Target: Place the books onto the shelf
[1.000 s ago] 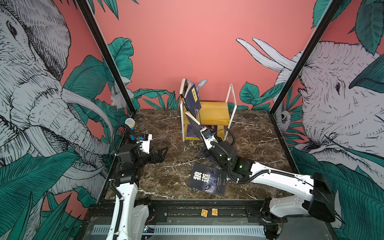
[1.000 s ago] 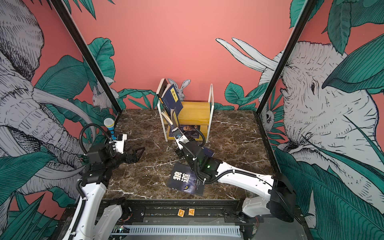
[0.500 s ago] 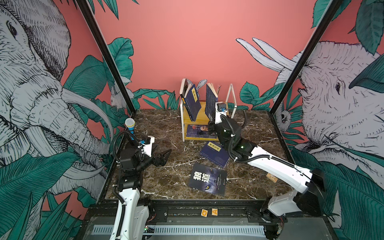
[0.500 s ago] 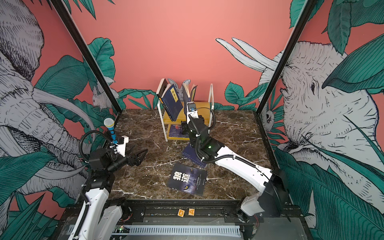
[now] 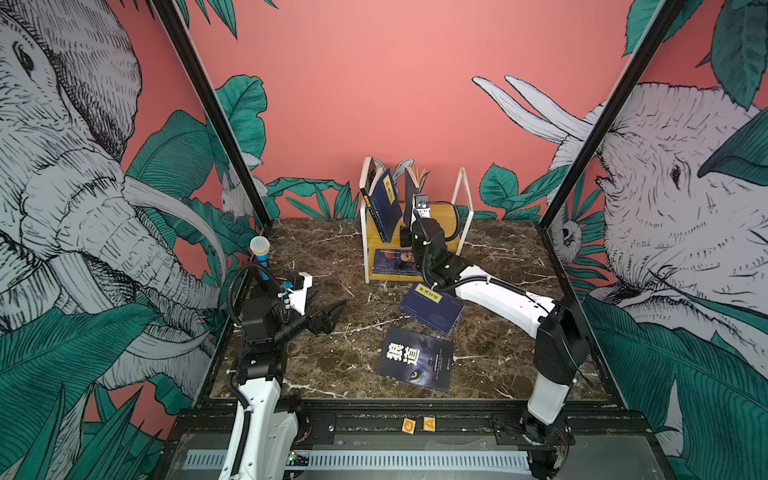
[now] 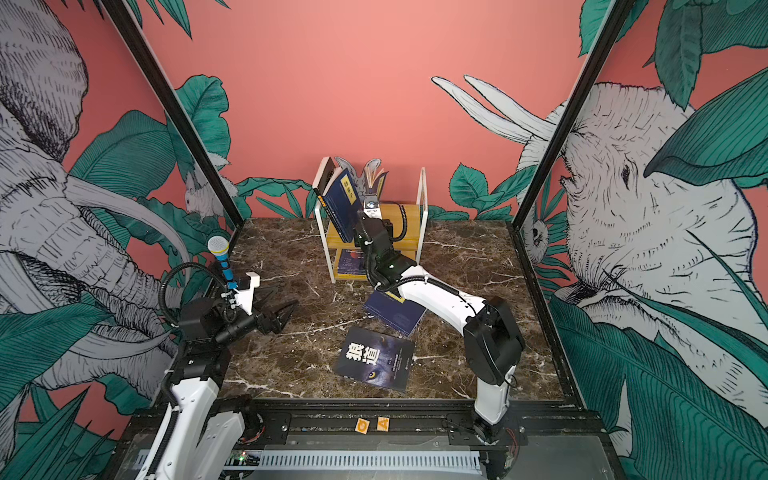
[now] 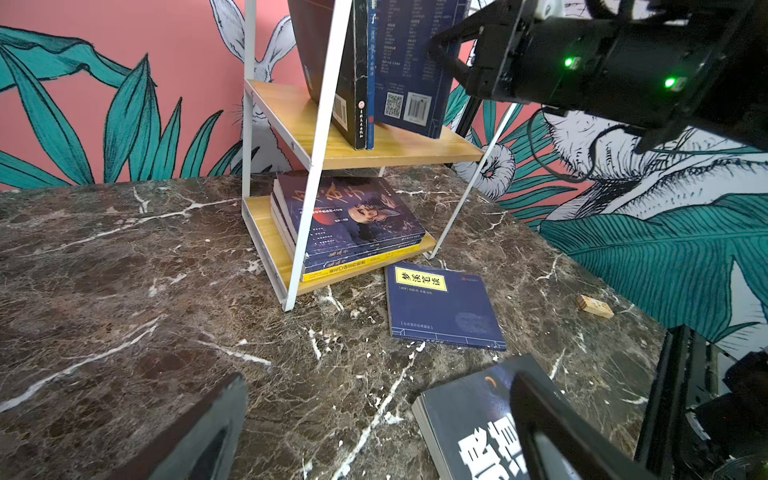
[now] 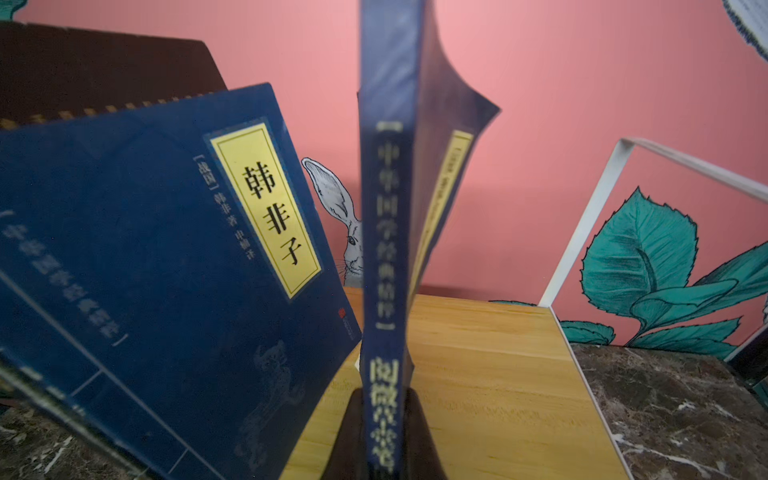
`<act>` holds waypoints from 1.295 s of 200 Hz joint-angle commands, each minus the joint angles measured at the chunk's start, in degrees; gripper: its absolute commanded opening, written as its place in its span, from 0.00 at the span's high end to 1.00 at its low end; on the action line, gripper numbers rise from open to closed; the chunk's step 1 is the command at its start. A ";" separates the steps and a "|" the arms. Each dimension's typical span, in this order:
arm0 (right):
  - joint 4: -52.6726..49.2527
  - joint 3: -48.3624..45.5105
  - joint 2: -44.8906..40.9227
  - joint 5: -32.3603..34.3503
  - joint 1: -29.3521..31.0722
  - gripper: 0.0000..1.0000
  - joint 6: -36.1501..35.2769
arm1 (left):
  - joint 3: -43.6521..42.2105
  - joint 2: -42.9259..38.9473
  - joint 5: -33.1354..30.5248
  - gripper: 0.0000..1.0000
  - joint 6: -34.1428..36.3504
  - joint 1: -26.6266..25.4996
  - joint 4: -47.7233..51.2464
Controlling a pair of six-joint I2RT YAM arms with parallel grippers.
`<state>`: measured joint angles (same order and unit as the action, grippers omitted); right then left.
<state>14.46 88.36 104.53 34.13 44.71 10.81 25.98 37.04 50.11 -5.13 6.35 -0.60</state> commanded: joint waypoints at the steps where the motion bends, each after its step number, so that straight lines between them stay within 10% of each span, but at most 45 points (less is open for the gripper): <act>1: 3.62 1.93 0.84 0.52 -0.22 1.00 1.50 | -0.88 -0.83 0.95 0.00 -0.12 -0.31 -2.10; 259: 13.55 -1.00 6.00 -10.13 3.06 1.00 -1.47 | -1.09 -0.66 1.16 0.00 0.44 -1.19 -1.80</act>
<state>25.54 87.72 109.67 24.36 47.18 11.05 25.93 37.15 50.35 -4.86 5.28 -1.21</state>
